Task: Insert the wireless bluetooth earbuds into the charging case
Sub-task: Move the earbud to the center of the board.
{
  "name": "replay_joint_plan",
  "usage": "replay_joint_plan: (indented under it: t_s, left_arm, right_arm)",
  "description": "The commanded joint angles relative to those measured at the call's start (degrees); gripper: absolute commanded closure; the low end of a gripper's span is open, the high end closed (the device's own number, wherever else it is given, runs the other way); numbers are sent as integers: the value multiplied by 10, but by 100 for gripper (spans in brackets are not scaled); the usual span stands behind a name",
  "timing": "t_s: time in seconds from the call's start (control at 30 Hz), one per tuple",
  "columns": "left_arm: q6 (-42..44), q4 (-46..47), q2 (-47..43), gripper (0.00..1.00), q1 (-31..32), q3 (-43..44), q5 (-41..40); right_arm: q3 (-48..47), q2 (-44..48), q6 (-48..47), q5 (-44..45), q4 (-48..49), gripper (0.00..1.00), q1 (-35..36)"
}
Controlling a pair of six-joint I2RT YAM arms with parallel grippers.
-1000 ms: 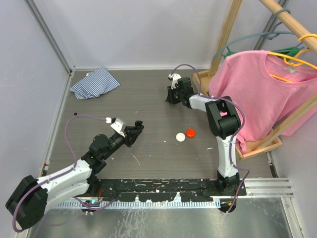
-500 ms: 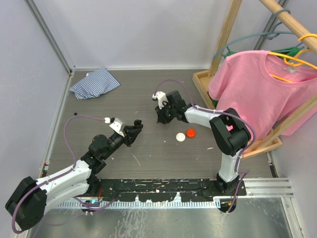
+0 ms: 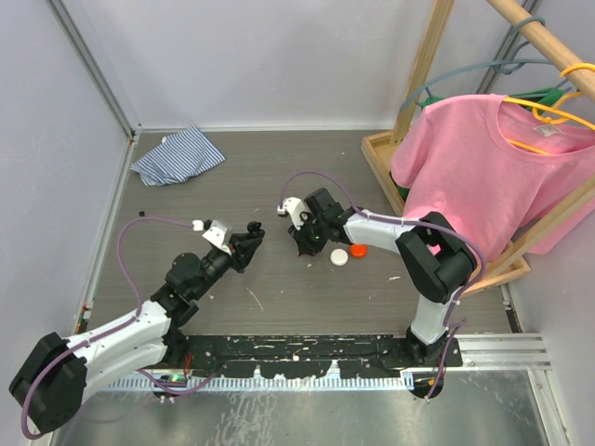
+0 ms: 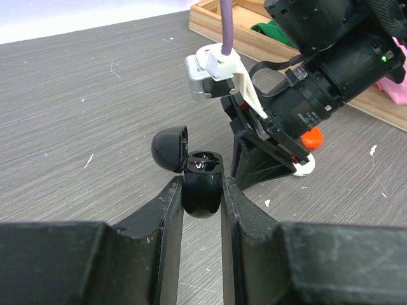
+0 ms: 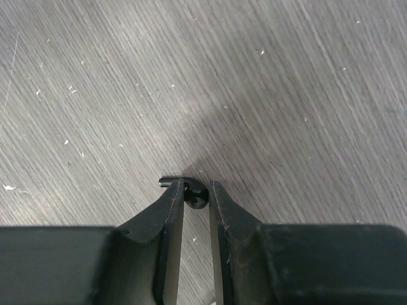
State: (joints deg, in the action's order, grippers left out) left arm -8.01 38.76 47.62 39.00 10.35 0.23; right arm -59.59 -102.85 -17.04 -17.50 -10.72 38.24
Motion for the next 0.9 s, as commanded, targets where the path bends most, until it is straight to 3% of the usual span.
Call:
replay_joint_plan:
  t_s: [0.0, 0.4, 0.87]
  left_arm:
    - [12, 39, -11, 100, 2, -1, -20]
    - [12, 42, -12, 100, 1, -3, -23]
    - [12, 43, -11, 100, 1, -3, -27]
  right_arm:
    - [8, 32, -26, 10, -15, 74, 4]
    - [-2, 26, -53, 57, -45, 60, 4]
    - [-15, 34, -67, 145, -56, 55, 1]
